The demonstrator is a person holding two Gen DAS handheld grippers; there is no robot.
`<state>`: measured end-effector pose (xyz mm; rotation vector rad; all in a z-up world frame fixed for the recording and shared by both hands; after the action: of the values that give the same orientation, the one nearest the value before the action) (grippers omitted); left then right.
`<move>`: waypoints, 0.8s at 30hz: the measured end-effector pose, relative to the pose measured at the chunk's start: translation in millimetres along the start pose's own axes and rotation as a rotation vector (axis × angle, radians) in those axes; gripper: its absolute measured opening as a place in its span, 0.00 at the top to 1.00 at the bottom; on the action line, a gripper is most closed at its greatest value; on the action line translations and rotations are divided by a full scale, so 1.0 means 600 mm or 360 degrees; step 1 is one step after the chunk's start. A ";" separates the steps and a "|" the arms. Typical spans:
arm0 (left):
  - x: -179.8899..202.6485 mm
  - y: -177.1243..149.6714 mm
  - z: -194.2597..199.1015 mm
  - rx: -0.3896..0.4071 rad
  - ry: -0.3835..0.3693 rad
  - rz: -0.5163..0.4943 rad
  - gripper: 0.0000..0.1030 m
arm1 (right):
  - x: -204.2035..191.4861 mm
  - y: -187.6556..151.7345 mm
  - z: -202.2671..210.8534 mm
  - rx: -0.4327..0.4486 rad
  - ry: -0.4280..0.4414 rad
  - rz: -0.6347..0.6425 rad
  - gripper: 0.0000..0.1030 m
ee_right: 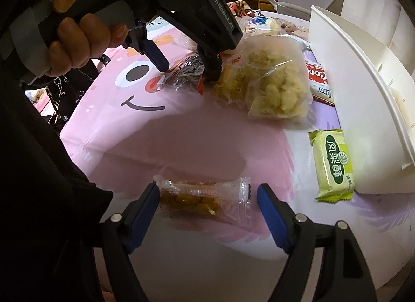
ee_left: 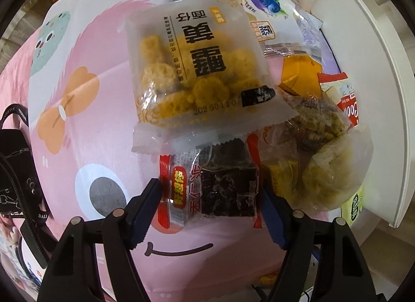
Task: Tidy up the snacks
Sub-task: 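Grasp the dark nut pack with left gripper while right grasps small orange snack bag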
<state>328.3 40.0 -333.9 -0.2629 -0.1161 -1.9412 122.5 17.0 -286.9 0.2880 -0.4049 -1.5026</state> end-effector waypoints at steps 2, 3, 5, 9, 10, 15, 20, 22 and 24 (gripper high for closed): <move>0.006 0.007 0.004 0.0021 -0.0011 -0.0012 0.38 | 0.002 0.001 0.000 0.0001 -0.0002 -0.0007 0.26; 0.009 0.010 0.006 0.0045 -0.0047 -0.0018 0.46 | 0.003 0.002 0.000 0.0003 -0.0004 -0.0011 0.29; 0.014 0.013 0.012 0.0058 -0.0054 -0.0027 0.49 | 0.004 0.003 0.001 0.0006 -0.0009 -0.0009 0.35; 0.017 0.017 0.012 0.0074 -0.0068 -0.0029 0.54 | 0.008 0.006 0.002 0.0006 -0.0015 -0.0014 0.44; 0.019 0.014 0.012 0.0078 -0.0073 -0.0025 0.55 | 0.008 0.006 0.003 0.0006 -0.0013 -0.0018 0.44; 0.006 0.003 0.022 0.0087 -0.0090 -0.0005 0.56 | 0.012 0.005 0.004 -0.0004 -0.0006 -0.0051 0.45; -0.016 -0.036 0.049 0.0105 -0.0095 0.0005 0.56 | 0.022 0.004 0.006 -0.0028 0.0000 -0.0130 0.47; -0.019 -0.046 0.056 0.0110 -0.0102 0.0005 0.56 | 0.022 0.004 0.010 -0.0026 -0.0001 -0.0153 0.49; -0.022 -0.056 0.065 0.0124 -0.0109 0.0001 0.57 | 0.023 0.006 0.017 -0.0015 -0.0003 -0.0181 0.54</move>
<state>306.8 72.3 -297.8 -0.2773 -0.2362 -1.9230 122.0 4.1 -275.3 0.3067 -0.3881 -1.6155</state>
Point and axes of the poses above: each gripper's, at about its wrist camera, not at the fingertips, and z roughly against the way its jaws point, x to its right, y to its top, the point moved 3 cm from there along -z, roughly the way its jaws point, and after that the axes turned 10 degrees about -y, right-handed, at the moved point
